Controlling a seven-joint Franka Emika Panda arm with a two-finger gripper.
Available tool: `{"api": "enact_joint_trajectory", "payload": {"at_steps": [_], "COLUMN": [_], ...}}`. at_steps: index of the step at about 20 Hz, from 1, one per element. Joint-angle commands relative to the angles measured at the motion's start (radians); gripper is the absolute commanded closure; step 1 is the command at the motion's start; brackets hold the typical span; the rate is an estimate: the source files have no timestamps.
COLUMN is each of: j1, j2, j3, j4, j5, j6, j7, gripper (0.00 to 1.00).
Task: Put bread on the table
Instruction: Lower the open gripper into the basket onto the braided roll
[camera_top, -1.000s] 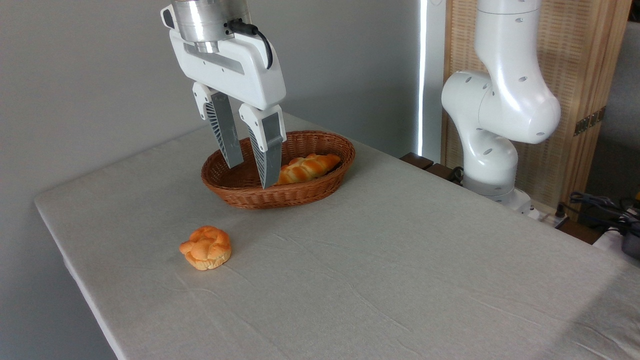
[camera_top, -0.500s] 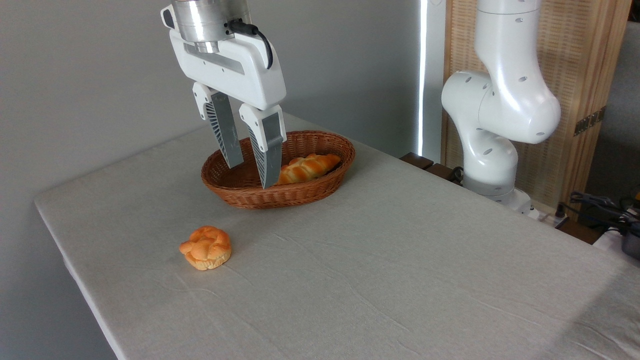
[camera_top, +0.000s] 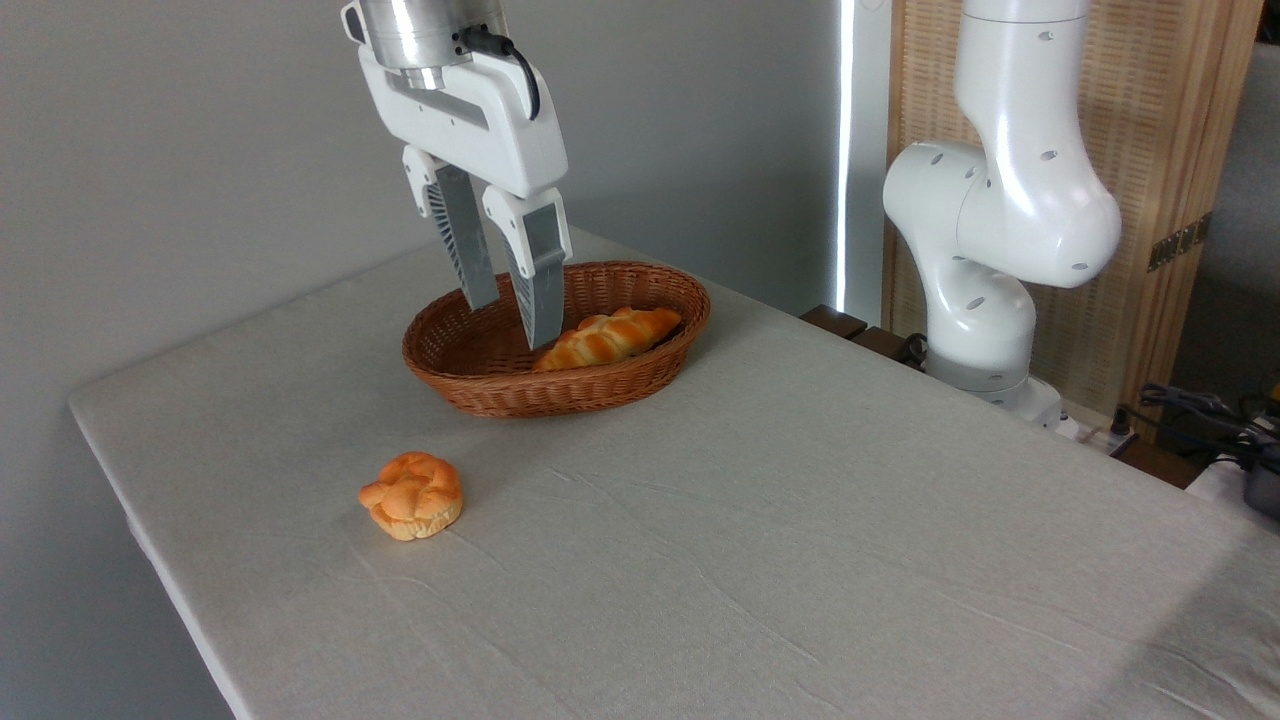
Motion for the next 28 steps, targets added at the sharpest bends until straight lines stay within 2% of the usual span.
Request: {"api": "enact_joint_trajectory", "payload": {"at_steps": [1,3,5,8,9,12,16,24,28], "j1": [-0.015,-0.044,-0.081,-0.125,-0.142,-0.15,-0.161,-0.161,-0.159], "j2": [-0.143,-0.197,-0.218,-0.218,-0.218,-0.212,-0.194,-0.194,-0.192], "j3": [-0.049,-0.058,-0.067,-0.073,-0.094,-0.151,-0.225,-0.23,-0.254], "j4": [-0.189,-0.278,-0.332,-0.397,-0.424,-0.498,-0.567,-0.621,-0.65], "j5": [-0.03,-0.091,-0.1,-0.152,-0.154,-0.156,-0.154,-0.139,-0.137], "j6": [0.034,0.089,0.104,0.149,0.182,0.277,0.336,0.324,0.334], "j7": [-0.009,-0.013,-0.023,-0.09,-0.113,-0.15,-0.251,-0.251,-0.253], "gripper": [0.0,0.0,0.0,0.0,0.0,0.0,0.0,0.0,0.0]}}
